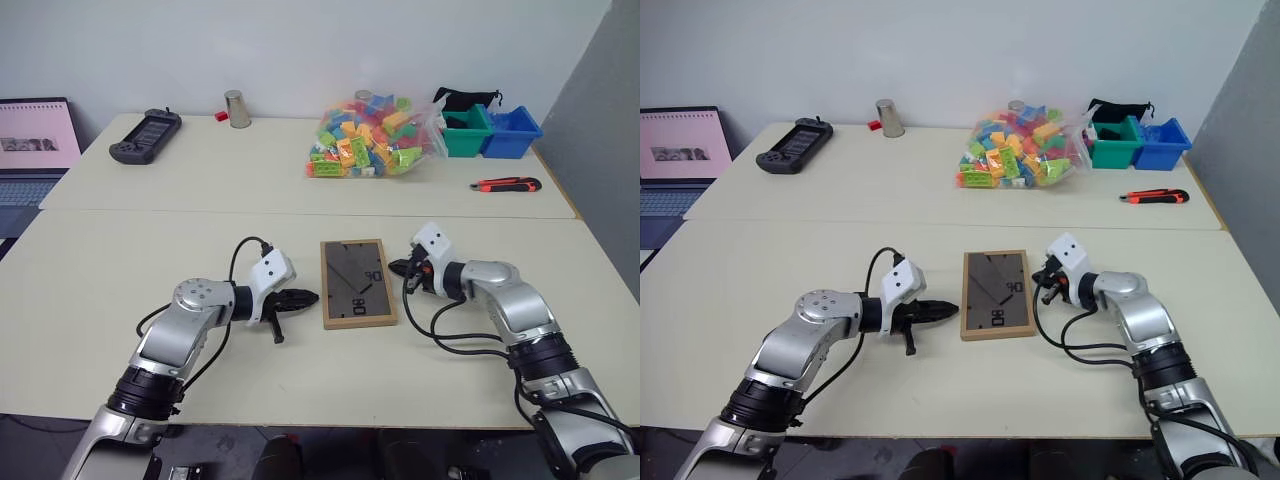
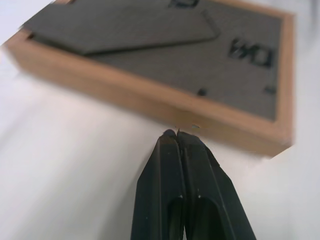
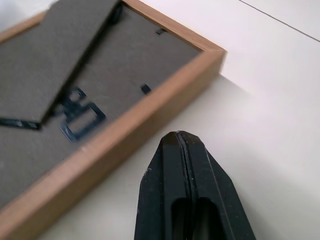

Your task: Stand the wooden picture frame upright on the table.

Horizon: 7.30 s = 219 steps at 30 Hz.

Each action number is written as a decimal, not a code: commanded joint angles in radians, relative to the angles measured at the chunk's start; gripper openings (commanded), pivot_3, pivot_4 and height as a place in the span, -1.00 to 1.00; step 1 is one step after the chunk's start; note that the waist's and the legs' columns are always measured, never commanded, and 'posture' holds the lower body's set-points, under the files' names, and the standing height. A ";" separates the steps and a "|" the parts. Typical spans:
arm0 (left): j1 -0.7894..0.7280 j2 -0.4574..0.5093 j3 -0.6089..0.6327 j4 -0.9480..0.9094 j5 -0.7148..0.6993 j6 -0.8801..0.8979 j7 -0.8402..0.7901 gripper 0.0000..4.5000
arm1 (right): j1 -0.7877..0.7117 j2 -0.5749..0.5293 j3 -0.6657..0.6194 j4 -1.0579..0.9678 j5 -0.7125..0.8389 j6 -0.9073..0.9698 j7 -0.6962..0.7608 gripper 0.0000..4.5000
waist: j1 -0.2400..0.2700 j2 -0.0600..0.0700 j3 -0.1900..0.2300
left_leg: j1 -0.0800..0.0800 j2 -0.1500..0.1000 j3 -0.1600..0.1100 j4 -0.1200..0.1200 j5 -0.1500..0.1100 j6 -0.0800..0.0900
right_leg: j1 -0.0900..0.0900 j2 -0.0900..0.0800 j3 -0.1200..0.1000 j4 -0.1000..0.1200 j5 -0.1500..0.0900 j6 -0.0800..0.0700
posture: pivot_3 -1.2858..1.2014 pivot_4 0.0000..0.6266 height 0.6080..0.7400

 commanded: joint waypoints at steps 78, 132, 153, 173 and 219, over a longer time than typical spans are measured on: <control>0.056 0.257 0.281 0.015 -0.130 0.096 -0.051 -0.99 | -0.065 -0.104 0.027 -0.115 0.073 -0.028 0.255 -1.00 | -0.016 0.000 0.000 | -0.001 0.000 -0.001 -0.001 0.000 0.000 | -0.001 0.000 -0.001 0.000 0.000 0.000 | 0.03 -0.52 1.00; -0.239 0.265 0.159 0.353 -0.524 0.956 -0.111 1.00 | -0.253 -0.004 0.168 0.189 0.032 -0.008 0.365 -0.98 | -0.024 -0.001 0.000 | -0.001 0.000 -0.002 -0.001 0.000 0.000 | -0.001 0.000 -0.002 0.001 0.000 0.000 | 0.03 -0.52 1.00; -0.365 0.151 -0.065 0.574 -0.322 0.729 -0.243 1.00 | -0.247 0.114 0.184 0.194 -0.018 -0.024 0.339 -0.98 | -0.002 0.000 -0.001 | 0.001 -0.001 -0.003 0.001 0.000 0.000 | 0.001 0.000 -0.003 0.002 0.000 0.000 | 0.03 -0.52 1.00; -0.357 0.093 0.013 0.498 -0.334 0.739 -0.265 1.00 | -0.269 0.200 0.180 0.229 -0.040 -0.033 0.308 -0.98 | 0.002 0.002 -0.002 | 0.000 -0.001 -0.004 0.001 0.000 0.000 | 0.001 0.000 -0.003 0.002 0.000 0.000 | 0.03 -0.52 1.00; -0.250 0.142 0.177 0.197 -0.517 0.847 -0.165 -0.42 | -0.297 0.031 0.062 0.219 0.057 -0.009 0.461 -0.84 | -0.012 0.001 -0.001 | -0.001 -0.001 -0.004 0.000 0.000 0.000 | 0.000 0.000 -0.003 0.001 0.000 0.000 | 0.03 -0.52 1.00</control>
